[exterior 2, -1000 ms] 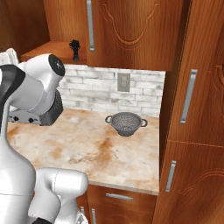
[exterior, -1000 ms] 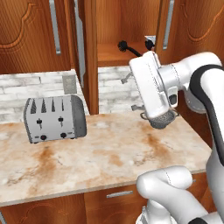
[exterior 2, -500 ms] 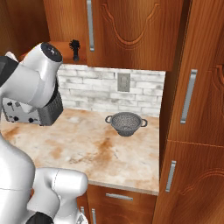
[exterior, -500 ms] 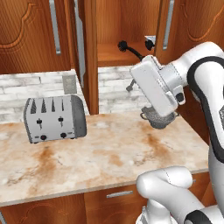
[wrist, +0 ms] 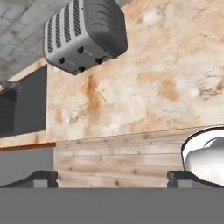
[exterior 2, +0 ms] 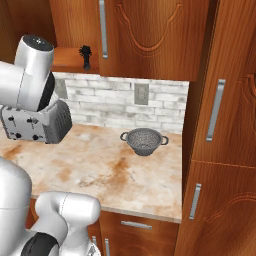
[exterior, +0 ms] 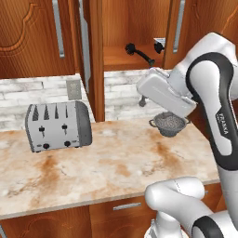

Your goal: Pick the dish brush and dish brush from the cabinet and place them on the counter.

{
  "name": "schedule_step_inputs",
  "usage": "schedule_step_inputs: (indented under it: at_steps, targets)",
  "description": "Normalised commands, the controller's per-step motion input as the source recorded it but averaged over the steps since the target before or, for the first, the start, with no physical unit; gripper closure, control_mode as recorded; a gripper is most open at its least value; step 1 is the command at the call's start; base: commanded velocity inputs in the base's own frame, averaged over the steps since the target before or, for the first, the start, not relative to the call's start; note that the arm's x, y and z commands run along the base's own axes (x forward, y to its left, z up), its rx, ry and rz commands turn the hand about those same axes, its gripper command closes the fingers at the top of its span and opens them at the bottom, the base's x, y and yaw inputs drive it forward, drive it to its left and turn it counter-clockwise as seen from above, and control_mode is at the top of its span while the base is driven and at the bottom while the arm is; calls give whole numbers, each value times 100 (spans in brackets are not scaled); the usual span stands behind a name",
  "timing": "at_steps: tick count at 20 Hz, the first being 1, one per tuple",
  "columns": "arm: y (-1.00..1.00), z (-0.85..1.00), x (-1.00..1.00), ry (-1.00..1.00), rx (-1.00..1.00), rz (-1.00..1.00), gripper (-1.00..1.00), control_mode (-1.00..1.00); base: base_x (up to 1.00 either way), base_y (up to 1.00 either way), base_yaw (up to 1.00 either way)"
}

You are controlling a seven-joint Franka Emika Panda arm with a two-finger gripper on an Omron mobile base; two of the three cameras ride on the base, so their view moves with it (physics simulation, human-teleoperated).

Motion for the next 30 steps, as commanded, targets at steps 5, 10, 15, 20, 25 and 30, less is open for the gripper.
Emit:
schedule_step_inputs:
  at_steps: [5, 10, 15, 20, 25, 30]
  targets:
    - [-46, -16, -2, -19, -28, 13, -100, -100, 0, 0, 0]
    - [-46, 0, 0, -21, -33, 10, -100, -100, 0, 0, 0]
    - [-30, 8, 5, -11, -30, 6, -100, -100, 0, 0, 0]
    - [-12, 14, 0, -8, -14, 2, -100, -100, 0, 0, 0]
    - [-25, 25, 0, -14, -1, -3, -100, -100, 0, 0, 0]
    - [-23, 35, 0, -19, 2, -2, -100, -100, 0, 0, 0]
